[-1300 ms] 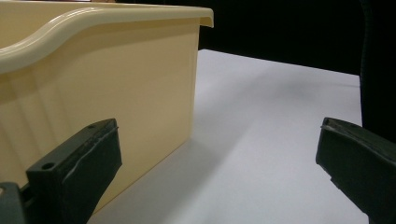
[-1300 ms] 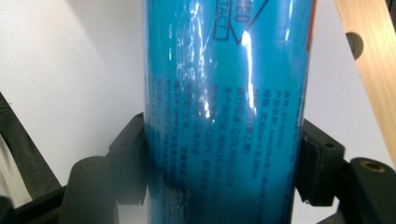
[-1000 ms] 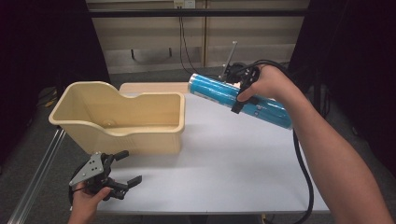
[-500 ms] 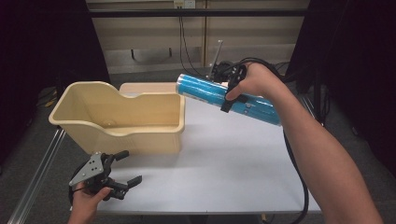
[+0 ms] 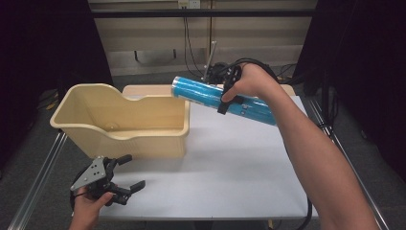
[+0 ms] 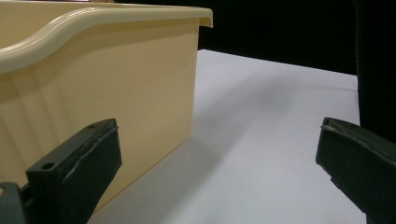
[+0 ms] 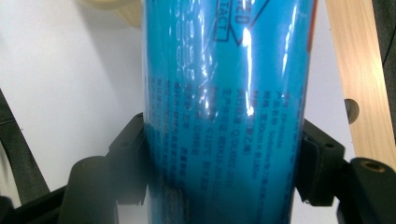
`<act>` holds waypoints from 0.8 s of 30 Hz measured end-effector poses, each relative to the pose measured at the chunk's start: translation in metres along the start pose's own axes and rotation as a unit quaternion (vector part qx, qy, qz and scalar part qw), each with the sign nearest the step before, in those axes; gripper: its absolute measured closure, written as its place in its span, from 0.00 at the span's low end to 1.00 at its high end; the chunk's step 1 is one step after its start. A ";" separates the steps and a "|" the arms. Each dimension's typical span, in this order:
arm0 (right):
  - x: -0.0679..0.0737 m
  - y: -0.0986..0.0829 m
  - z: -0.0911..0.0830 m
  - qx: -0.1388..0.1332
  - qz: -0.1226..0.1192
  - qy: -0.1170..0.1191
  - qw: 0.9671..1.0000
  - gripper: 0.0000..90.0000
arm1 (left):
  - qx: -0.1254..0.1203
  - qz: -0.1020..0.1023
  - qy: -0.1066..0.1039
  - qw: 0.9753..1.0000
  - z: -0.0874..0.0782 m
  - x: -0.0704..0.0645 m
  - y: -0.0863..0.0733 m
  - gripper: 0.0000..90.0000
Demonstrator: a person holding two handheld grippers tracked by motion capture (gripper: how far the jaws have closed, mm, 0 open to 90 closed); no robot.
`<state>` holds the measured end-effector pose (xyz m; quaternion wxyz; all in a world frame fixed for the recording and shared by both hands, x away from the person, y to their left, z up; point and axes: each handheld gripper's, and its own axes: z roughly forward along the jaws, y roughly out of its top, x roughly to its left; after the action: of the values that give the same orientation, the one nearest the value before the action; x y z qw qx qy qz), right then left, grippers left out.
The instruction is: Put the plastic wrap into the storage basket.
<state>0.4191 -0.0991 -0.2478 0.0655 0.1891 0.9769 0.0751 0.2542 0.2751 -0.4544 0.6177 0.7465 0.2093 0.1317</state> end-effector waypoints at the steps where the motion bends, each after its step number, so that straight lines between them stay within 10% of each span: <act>1: 0.000 0.002 0.001 0.000 -0.002 0.000 1.000 0.36 | 0.001 0.003 0.001 1.000 0.000 0.000 0.000 0.00; 24: 0.005 0.036 0.011 -0.007 -0.035 0.005 0.999 0.36 | -0.003 0.003 0.004 1.000 -0.002 0.000 0.000 0.00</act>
<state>0.4294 -0.0628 -0.2525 0.0647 0.1542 0.9826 0.0804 0.2535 0.2766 -0.4545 0.6191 0.7446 0.2086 0.1373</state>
